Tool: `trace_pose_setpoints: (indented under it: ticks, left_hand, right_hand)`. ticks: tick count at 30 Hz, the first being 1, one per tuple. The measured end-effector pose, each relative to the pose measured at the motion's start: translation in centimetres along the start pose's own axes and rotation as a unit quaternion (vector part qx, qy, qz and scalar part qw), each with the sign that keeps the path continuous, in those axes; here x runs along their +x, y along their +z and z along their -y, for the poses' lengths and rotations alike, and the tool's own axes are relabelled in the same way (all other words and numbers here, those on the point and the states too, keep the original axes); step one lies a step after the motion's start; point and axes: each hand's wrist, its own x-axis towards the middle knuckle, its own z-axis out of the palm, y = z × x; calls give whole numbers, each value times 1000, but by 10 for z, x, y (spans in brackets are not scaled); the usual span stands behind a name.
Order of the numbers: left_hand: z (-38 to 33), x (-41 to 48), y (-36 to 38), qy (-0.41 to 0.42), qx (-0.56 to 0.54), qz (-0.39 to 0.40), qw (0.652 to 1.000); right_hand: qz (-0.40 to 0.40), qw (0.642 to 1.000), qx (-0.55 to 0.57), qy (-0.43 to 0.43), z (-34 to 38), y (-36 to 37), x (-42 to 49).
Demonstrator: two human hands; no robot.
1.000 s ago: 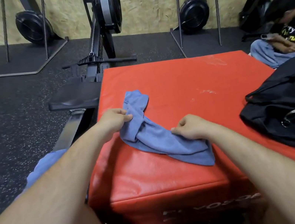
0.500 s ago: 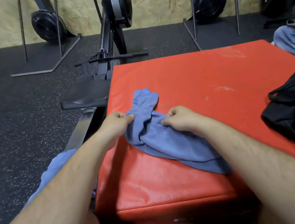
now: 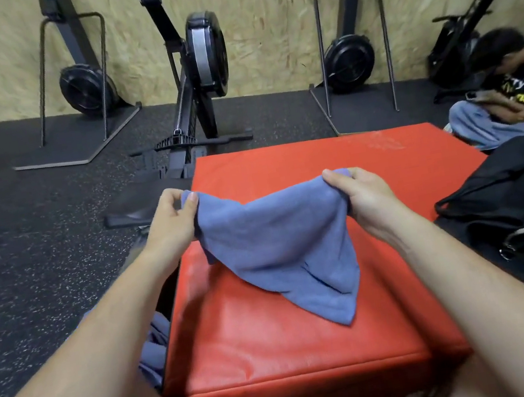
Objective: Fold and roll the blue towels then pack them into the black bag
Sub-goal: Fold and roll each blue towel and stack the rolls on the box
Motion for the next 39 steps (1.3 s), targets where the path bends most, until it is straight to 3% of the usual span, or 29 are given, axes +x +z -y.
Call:
trace_pose_setpoints:
  ticks: [4, 8, 13, 22, 27, 33, 37, 39]
  left_hand:
    - [-38, 8, -17, -14, -4, 11, 1000]
    - [-89, 29, -40, -41, -44, 26, 998]
    - [-149, 37, -57, -37, -104, 30, 993]
    - [-187, 34, -71, 80, -37, -26, 996]
    - [-188, 26, -71, 51, -54, -71, 995]
    - [-189, 13, -93, 51, -158, 38, 985]
    - [-197, 2, -111, 84, -133, 110, 981]
    - [-201, -1, -112, 100, -70, 106, 987]
  right_hand:
    - [-76, 995, -64, -25, 35, -11, -3]
    - [-23, 991, -118, -64, 90, -10, -1]
    - [-12, 985, -134, -103, 146, -7, -1]
    - [38, 996, -37, -69, 179, -8, -19]
    - [20, 997, -15, -72, 176, -15, -35]
    - [1, 991, -11, -135, 184, -26, -47]
    - [36, 985, -25, -169, 207, -33, -61]
    - [50, 982, -69, -169, 214, -35, -65]
